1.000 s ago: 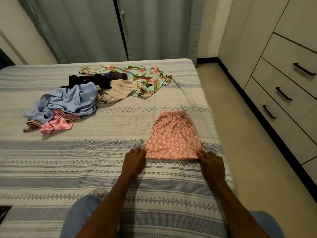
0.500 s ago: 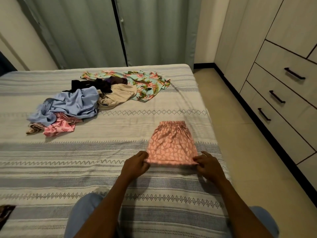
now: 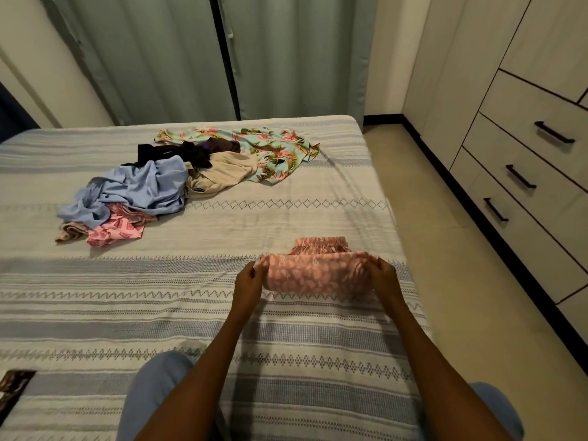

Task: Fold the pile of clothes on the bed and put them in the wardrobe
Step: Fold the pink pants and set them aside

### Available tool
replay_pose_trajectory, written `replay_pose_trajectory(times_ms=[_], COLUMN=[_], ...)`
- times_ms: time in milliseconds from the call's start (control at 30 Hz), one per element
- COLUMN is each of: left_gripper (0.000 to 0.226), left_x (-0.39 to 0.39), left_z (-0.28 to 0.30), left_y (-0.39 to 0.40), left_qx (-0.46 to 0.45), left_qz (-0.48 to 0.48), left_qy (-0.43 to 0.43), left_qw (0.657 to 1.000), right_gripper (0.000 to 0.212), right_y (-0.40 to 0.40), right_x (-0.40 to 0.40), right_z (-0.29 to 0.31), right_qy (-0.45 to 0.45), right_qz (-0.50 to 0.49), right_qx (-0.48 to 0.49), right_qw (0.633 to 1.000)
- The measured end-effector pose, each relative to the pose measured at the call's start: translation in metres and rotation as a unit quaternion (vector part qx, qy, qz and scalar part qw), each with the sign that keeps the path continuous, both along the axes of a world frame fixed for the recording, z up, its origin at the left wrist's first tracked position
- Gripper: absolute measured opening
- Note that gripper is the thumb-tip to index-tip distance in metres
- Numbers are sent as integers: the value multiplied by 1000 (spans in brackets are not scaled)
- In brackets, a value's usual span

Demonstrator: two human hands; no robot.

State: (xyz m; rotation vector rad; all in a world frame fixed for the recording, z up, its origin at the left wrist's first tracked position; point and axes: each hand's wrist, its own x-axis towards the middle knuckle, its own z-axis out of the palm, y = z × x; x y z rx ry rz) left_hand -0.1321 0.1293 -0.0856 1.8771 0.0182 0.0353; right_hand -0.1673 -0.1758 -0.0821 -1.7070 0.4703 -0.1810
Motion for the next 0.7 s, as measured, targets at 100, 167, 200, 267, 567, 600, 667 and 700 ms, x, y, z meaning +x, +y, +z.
replay_pose_trajectory(times_ms=[100, 167, 200, 267, 567, 600, 667, 700], left_gripper=[53, 52, 48, 44, 42, 36, 33, 33], left_x=[30, 51, 58, 71, 114, 115, 112, 107], left_z=[-3, -8, -8, -6, -46, -47, -44, -40], left_y=[-16, -28, -34, -47, -53, -53, -54, -56], left_qx=[8, 26, 33, 44, 241, 260, 274, 283], left_qz=[48, 78, 89, 112, 102, 106, 127, 131], left_qy=[11, 10, 9, -3, 48, 49, 11, -30], left_qw=[999, 997, 995, 993, 964, 959, 953, 950], right_gripper=[19, 25, 29, 31, 26, 26, 37, 44], right_y=[5, 7, 7, 9, 5, 6, 11, 15], right_x=[25, 44, 52, 66, 93, 94, 94, 91], right_z=[1, -4, -8, -13, -51, -51, -53, -51], right_qy=[19, 32, 39, 51, 108, 93, 37, 4], right_qz=[-28, -46, -55, -61, -50, -55, -94, -118], right_qx=[-1, -24, -42, -80, -265, -263, -287, -330], right_qw=[999, 998, 997, 994, 957, 959, 953, 936])
